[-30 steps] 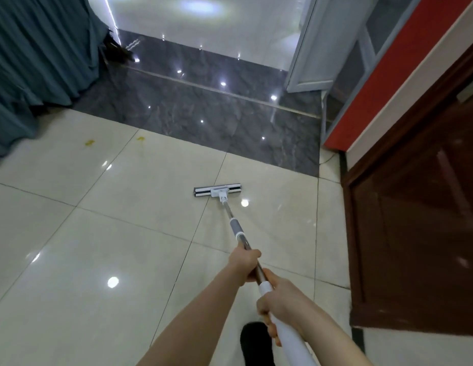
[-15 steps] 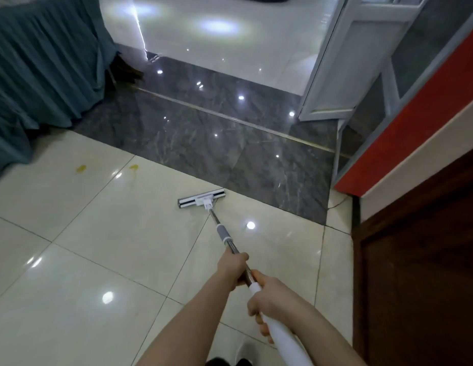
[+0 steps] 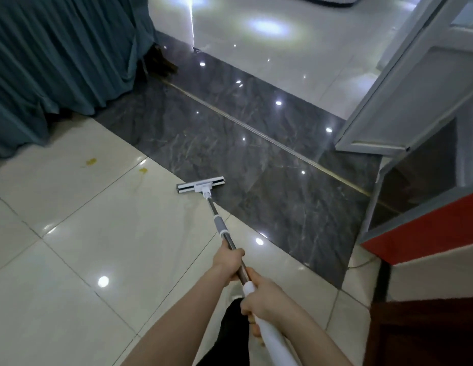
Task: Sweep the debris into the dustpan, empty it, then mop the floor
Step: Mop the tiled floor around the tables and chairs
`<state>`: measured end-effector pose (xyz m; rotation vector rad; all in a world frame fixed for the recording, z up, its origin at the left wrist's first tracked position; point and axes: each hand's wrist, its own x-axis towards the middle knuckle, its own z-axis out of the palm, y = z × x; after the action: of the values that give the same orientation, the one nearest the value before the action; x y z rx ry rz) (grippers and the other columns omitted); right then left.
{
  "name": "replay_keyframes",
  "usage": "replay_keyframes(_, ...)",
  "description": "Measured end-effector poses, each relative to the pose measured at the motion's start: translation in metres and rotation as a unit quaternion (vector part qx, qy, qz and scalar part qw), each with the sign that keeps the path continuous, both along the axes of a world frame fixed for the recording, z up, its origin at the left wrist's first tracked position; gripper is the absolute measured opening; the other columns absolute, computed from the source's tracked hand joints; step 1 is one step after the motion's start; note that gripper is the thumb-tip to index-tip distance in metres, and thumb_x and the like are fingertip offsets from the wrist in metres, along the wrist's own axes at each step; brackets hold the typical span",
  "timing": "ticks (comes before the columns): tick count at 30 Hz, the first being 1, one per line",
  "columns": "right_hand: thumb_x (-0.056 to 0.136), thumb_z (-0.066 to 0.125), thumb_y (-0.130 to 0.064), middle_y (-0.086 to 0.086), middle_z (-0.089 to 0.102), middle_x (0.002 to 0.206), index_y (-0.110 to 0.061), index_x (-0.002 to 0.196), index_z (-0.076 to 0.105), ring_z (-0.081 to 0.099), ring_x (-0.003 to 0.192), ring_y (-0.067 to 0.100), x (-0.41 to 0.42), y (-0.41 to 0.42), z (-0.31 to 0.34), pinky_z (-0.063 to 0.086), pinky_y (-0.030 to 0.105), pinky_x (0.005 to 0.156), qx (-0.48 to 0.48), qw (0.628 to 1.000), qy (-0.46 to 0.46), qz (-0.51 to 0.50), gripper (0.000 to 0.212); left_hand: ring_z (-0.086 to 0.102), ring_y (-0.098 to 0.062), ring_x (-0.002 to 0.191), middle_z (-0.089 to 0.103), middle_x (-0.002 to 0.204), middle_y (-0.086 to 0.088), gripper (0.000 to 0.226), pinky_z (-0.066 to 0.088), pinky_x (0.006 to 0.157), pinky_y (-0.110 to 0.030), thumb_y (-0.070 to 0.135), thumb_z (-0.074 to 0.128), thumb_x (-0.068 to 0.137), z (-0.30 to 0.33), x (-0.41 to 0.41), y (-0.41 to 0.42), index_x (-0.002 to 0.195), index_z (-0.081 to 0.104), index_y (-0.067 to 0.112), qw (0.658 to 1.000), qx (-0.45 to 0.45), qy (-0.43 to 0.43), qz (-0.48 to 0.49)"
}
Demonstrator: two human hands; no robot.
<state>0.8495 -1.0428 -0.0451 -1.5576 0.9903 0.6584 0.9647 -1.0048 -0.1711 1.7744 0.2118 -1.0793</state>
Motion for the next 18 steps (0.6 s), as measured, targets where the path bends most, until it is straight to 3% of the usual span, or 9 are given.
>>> replay_keyframes(3,0.083,0.045,0.003,0.01,0.054,0.069,-0.05,0.14,0.04,0.052,0.044,0.017,0.063,-0.057,0.013,0.052,0.029,0.046,-0.02,0.999,0.004,0.045,0.078,0.058,-0.024,0.071,0.056,0.085,-0.009,0.046,0.05,0.05,-0.029,0.018,0.054,0.088,0.006,0.057,-0.051,0.133,0.042,0.022,0.999,-0.003,0.0,0.034)
replay_keyframes(6,0.083,0.05,0.0,0.007,0.057,0.073,-0.041,0.139,0.043,0.056,0.052,0.017,0.119,-0.11,0.028,0.059,0.038,0.062,-0.041,0.994,0.007,0.101,0.07,0.061,-0.026,0.071,0.058,0.085,-0.009,0.044,0.052,0.052,-0.03,0.017,0.054,0.089,0.018,0.107,-0.097,0.131,0.043,0.023,0.997,-0.016,0.02,0.072)
replay_keyframes(9,0.082,0.049,0.002,0.006,0.055,0.069,-0.044,0.132,0.048,0.054,0.048,0.017,0.152,-0.15,0.031,0.054,0.035,0.059,-0.036,0.992,0.007,0.117,0.068,0.06,-0.025,0.069,0.058,0.082,-0.007,0.043,0.055,0.057,-0.033,0.018,0.054,0.089,0.024,0.14,-0.134,0.131,0.043,0.022,0.996,-0.017,0.021,0.09)
replay_keyframes(13,0.084,0.048,0.004,0.009,0.058,0.075,-0.054,0.125,0.044,0.057,0.051,0.02,0.154,-0.182,0.032,0.059,0.041,0.064,-0.022,0.99,0.033,0.136,0.071,0.061,-0.025,0.074,0.058,0.094,-0.01,0.045,0.056,0.058,-0.033,0.018,0.051,0.091,0.028,0.137,-0.161,0.133,0.039,0.027,0.994,-0.001,0.033,0.1)
replay_keyframes(15,0.084,0.045,0.005,0.008,0.059,0.074,-0.054,0.118,0.04,0.056,0.045,0.018,0.145,-0.191,0.036,0.057,0.036,0.054,0.002,0.988,0.029,0.154,0.069,0.06,-0.025,0.074,0.057,0.09,-0.008,0.046,0.054,0.057,-0.032,0.017,0.049,0.089,0.03,0.125,-0.168,0.132,0.039,0.031,0.993,0.007,0.031,0.115)
replay_keyframes(18,0.082,0.043,0.004,0.007,0.057,0.067,-0.051,0.114,0.04,0.054,0.041,0.016,0.128,-0.203,0.041,0.052,0.029,0.047,0.018,0.985,0.013,0.174,0.064,0.057,-0.025,0.071,0.054,0.086,-0.008,0.037,0.052,0.055,-0.032,0.017,0.048,0.087,0.036,0.107,-0.176,0.123,0.046,0.021,0.992,0.019,0.015,0.125)
